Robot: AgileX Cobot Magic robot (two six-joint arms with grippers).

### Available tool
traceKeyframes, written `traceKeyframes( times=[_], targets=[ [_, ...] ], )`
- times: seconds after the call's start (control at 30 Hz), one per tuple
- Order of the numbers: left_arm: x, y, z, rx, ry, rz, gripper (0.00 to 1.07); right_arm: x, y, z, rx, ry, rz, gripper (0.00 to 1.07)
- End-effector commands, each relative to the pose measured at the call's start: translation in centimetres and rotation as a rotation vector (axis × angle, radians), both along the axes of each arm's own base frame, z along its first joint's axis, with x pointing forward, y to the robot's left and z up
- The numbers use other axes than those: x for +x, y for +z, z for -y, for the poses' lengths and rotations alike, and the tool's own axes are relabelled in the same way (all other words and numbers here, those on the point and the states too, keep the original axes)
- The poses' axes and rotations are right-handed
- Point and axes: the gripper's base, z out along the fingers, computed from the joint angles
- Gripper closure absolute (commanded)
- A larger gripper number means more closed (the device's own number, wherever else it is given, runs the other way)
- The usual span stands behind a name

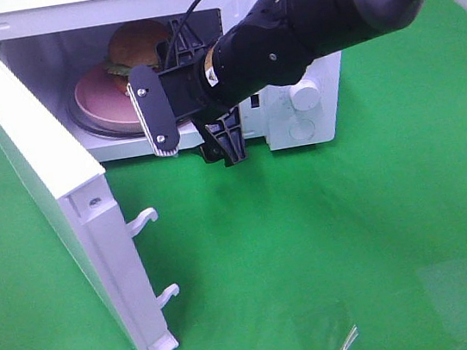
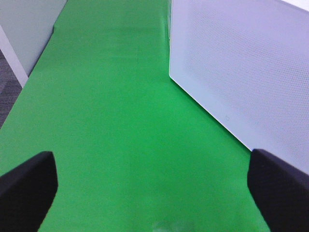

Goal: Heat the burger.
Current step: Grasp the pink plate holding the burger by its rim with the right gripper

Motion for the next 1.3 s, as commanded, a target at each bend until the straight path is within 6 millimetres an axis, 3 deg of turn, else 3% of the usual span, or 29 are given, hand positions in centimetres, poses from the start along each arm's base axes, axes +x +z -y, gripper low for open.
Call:
traceKeyframes(
  times=[0.03, 0.63, 1.3],
  targets=[
    [0.1, 0.0, 0.0, -0.008, 0.004, -0.004, 0.07, 1.0, -0.3, -0.7, 0.011, -0.022, -0.007, 0.13],
    [0.1, 0.0, 0.0, -0.008, 0.004, -0.004, 0.07, 4.0, -2.7, -2.7, -0.02, -0.045, -0.022, 0.16],
    [0.1, 0.0, 0.0, -0.008, 0.004, -0.004, 0.07, 5.3, -4.0, -3.9, 0.02, -0.053, -0.019, 0.19]
  ],
)
